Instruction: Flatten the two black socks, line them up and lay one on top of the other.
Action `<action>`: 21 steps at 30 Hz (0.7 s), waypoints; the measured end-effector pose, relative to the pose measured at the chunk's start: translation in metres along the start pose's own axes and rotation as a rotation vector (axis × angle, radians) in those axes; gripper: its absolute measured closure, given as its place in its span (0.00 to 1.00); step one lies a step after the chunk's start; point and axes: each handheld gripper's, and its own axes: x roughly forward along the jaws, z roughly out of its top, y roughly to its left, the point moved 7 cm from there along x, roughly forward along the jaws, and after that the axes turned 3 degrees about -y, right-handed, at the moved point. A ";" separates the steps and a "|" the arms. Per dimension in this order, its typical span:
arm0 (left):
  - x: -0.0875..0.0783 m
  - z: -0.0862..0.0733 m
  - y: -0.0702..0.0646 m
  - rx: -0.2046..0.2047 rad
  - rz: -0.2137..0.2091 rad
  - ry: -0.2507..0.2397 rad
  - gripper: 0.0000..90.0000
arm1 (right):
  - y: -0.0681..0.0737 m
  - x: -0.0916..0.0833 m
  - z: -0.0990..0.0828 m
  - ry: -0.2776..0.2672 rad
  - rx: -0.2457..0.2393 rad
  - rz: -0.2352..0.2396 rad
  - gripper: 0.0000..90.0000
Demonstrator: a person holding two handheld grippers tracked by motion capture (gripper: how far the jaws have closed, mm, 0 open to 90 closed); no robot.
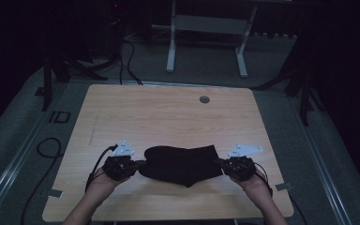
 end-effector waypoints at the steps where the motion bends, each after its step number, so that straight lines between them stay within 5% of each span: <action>1: 0.001 0.002 0.002 -0.007 -0.001 0.000 0.97 | -0.003 0.002 0.003 -0.002 0.003 -0.004 0.95; 11: 0.014 0.022 0.027 -0.044 0.021 0.004 0.97 | -0.024 0.015 0.027 -0.006 0.032 -0.017 0.95; 21: 0.033 0.030 0.048 -0.084 0.031 0.063 0.97 | -0.043 0.033 0.035 0.044 0.050 -0.042 0.95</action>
